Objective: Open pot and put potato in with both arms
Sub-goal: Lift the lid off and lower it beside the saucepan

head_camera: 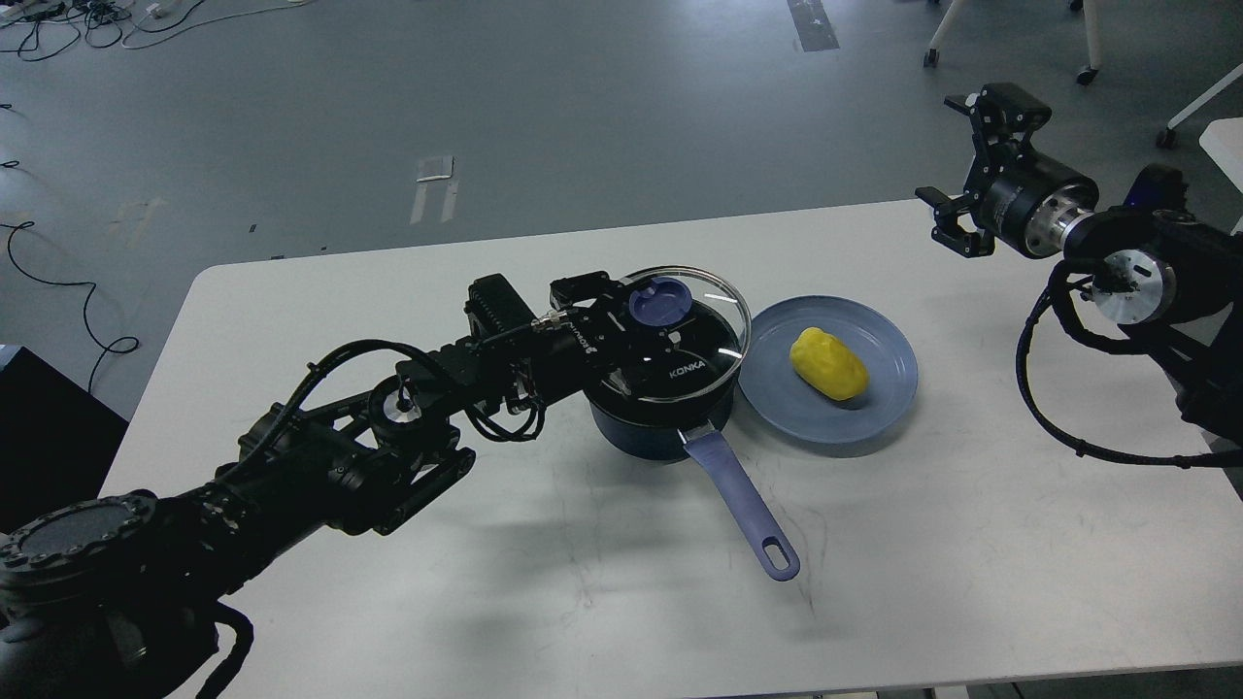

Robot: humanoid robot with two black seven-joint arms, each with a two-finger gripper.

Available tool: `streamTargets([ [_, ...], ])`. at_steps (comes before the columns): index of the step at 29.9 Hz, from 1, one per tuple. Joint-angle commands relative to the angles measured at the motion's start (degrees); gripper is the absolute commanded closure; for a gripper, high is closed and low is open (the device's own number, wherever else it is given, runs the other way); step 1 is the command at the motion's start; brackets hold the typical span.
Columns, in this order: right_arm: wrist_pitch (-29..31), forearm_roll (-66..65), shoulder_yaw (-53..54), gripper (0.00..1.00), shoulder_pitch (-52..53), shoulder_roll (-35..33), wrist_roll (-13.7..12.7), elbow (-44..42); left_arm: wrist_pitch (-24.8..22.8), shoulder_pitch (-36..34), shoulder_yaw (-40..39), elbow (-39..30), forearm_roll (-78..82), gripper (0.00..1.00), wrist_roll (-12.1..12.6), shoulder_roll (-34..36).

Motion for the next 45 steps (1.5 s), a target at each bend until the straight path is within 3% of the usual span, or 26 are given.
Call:
streamTargets([
  [1,0.04,0.00,0.03,0.00,0.00,0.01,0.00,0.00,-0.15,-3.17,-0.09,-2.23,-1.82,0.55,0.01,3.09],
  [7,0.04,0.00,-0.06,0.00,0.00,0.10,0.00,0.00,-0.59,-6.35,0.00,-5.05,-5.62,0.55,0.01,8.63],
  [16,0.04,0.00,-0.32,0.00,0.00,0.54,0.00,0.00,0.02,-3.37,0.00,-10.67,-5.70,0.55,0.01,21.20],
  [21,0.13,0.00,-0.59,0.00,0.00,0.45,0.00,0.00,3.24,1.55,-0.01,-10.67,-5.79,0.55,0.01,23.05],
  [30,0.48,-0.17,-0.85,0.00,0.00,-1.31,-0.09,-0.53,3.24,10.96,-0.18,-6.82,-8.15,0.55,0.01,23.76],
  [45,0.39,-0.17,-0.85,0.00,-0.18,-1.40,-0.18,-0.36,3.24,17.73,0.08,-2.50,-11.50,0.55,0.01,23.84],
])
